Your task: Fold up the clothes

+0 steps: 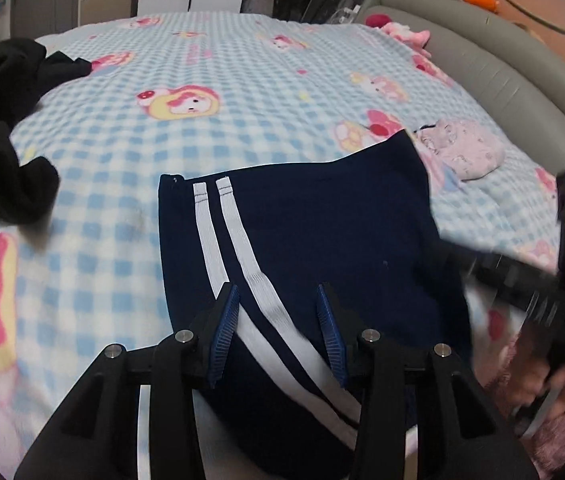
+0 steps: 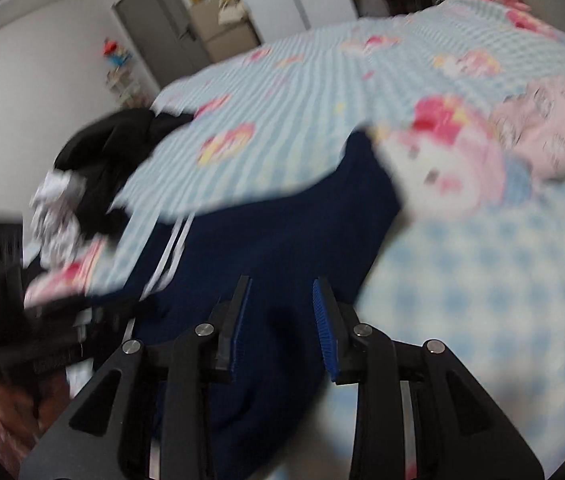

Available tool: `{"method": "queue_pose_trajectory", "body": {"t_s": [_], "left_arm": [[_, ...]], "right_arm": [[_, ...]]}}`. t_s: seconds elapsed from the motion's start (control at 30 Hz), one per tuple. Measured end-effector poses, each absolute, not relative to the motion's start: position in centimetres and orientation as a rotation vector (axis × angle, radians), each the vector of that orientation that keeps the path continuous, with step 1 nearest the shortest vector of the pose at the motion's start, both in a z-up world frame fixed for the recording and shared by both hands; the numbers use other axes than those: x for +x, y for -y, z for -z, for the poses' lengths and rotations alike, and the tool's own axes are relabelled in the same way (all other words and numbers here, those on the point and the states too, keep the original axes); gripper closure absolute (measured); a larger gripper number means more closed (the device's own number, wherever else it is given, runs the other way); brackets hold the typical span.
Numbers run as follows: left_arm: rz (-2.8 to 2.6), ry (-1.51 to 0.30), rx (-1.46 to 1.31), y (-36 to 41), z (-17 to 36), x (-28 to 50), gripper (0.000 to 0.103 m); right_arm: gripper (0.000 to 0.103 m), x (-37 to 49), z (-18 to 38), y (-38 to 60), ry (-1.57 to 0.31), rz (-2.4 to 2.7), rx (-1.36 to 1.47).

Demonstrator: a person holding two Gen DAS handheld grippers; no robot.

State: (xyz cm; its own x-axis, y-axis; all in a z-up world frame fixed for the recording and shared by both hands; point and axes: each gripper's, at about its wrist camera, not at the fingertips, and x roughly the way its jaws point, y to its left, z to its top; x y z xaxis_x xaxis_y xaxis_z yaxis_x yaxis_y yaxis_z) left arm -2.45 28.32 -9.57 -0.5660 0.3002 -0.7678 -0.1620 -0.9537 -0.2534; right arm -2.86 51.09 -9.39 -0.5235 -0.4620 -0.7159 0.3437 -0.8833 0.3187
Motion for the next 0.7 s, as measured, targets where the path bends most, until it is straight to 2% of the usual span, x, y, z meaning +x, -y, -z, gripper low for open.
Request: {"method": "queue_pose_trajectory", "body": {"t_s": [0.13,0.2,0.3,0.37,0.5,0.7], "left_arm": [[-2.582,0.200,-1.366,-28.1,10.5,-1.5,0.060],[-2.595,0.309,-1.283,-27.2,9.4,-0.2,0.060],[-2.556,0.583,-1.119,-25.2,7.2,1.6,0.056],[-2.557,0.528,-1.162,-25.6,7.7,1.9,0.056],[-2.557,0.327,-1.326,-27.1,10.1,2.1,0.056],[-2.513,0.531,-1.381,-25.0,11.2,2.5,0.056]], "right_arm": [[0.065,-0.5,10.9,-49.9,0.002,2.402,1.256],[0.065,0.5,10.7,-50.5,-0.015,2.419,1.249],[0.063,1.6,9.6,-51.8,0.037,2.458,1.182],[0.051,2.0,8.8,-52.6,0.090,2.482,1.130],[0.051,1.5,10.1,-51.7,0.049,2.466,1.199],[0.052,1.2,11.3,-51.9,0.001,2.470,1.319]]}}
